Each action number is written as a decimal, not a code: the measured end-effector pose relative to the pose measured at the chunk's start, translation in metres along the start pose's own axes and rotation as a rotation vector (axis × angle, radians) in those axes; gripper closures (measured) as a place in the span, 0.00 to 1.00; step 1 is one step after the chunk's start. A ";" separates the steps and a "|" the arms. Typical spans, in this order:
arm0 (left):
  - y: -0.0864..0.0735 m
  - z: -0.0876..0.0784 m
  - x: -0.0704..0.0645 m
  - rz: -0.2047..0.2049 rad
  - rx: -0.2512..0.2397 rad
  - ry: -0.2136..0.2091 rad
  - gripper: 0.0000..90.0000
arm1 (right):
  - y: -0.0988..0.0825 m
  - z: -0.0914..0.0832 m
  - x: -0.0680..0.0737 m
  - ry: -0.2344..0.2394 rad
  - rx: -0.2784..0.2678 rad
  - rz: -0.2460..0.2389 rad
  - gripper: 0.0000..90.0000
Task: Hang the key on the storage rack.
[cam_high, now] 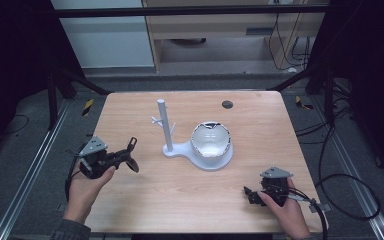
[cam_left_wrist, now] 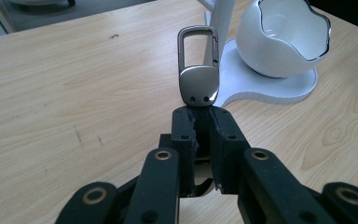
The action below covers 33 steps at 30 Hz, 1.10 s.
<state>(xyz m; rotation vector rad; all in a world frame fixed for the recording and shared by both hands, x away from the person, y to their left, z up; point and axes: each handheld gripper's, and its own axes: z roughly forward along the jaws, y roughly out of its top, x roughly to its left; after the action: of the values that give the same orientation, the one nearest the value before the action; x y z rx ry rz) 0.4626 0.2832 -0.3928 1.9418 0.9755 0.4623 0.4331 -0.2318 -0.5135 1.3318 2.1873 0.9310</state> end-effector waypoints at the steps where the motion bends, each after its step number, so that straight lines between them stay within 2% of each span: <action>1: 0.001 0.000 -0.001 0.002 -0.001 -0.001 0.90 | 0.000 0.000 0.000 0.000 0.000 0.000 0.00; 24: 0.018 0.001 -0.014 0.031 -0.027 -0.011 0.89 | 0.000 0.000 0.000 0.000 0.000 0.000 0.00; 33: 0.028 0.001 -0.023 0.044 -0.053 -0.017 0.89 | 0.000 0.000 0.000 -0.001 0.000 -0.001 0.00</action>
<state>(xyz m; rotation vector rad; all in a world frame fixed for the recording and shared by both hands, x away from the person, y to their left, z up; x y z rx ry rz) 0.4619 0.2566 -0.3688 1.9203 0.9023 0.4910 0.4332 -0.2319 -0.5135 1.3305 2.1872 0.9291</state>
